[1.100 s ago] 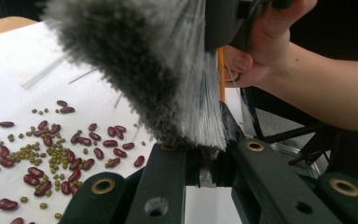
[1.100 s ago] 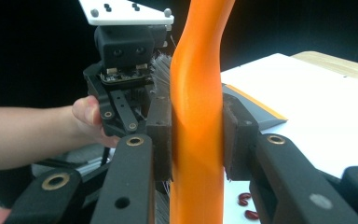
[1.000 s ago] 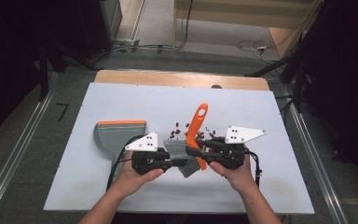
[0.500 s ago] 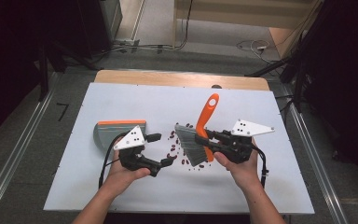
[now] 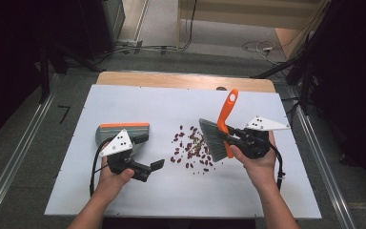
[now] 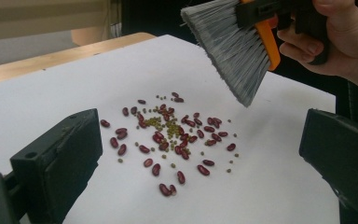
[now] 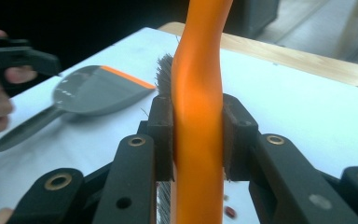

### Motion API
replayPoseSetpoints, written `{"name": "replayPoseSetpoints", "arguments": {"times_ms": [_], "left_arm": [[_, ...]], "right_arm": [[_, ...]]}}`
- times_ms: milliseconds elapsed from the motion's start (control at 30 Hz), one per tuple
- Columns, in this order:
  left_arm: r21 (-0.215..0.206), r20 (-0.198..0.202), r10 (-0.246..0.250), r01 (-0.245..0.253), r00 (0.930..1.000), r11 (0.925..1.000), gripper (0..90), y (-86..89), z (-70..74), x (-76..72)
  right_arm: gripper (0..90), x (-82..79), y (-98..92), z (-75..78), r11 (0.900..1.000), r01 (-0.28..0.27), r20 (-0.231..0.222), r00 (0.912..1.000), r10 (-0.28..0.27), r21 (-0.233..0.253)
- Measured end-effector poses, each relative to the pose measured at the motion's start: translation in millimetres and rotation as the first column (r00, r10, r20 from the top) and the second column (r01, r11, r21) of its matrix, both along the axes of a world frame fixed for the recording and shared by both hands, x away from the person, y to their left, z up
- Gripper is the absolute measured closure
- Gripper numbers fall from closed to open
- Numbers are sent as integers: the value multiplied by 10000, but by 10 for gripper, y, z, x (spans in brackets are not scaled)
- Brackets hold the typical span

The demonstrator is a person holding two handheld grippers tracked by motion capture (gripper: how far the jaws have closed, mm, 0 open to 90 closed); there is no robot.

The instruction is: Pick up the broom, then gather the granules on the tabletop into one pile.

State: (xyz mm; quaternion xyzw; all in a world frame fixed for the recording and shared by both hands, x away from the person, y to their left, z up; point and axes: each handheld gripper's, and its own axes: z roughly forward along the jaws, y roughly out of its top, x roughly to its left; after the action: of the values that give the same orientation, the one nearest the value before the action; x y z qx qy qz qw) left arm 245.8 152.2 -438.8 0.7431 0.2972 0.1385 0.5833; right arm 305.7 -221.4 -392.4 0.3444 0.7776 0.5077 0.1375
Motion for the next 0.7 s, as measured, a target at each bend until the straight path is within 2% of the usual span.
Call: {"name": "replayPoseSetpoints", "arguments": {"times_ms": [233,267,467,500,600,633,667,700], "left_arm": [[93,50,217,-218,9998,9997,0,103,-20,-24],[160,44,283,-284,9996,9995,0,123,-25,-30],[366,53,656,-658,9978,9972,0,275,-58,-94],[354,139,797,-802,9967,9961,0,314,-71,-120],[-45,175,1157,-1157,9931,9933,0,428,-105,-175],[-115,184,1269,-1267,9917,9919,0,446,-108,-182],[-123,237,1369,-1366,9903,9905,0,453,-109,-192],[-71,346,1437,-1435,9890,9896,0,457,-109,-197]], "right_arm": [[681,91,-101,-18,9967,680,-209,9974,-690,-448],[681,131,-124,-17,9937,840,-337,9957,-867,-744],[681,282,-212,-18,9821,1384,-646,9869,-1475,-1279],[681,347,-234,-35,9738,1623,-665,9824,-1746,-1593],[681,458,-224,-63,9589,1719,-896,9765,-1961,-2257],[681,458,-224,-63,9589,1719,-896,9765,-1961,-2257],[681,536,-200,-82,9480,1696,-992,9743,-2025,-2692],[681,536,-200,-82,9480,1696,-992,9743,-2025,-2692]]}}
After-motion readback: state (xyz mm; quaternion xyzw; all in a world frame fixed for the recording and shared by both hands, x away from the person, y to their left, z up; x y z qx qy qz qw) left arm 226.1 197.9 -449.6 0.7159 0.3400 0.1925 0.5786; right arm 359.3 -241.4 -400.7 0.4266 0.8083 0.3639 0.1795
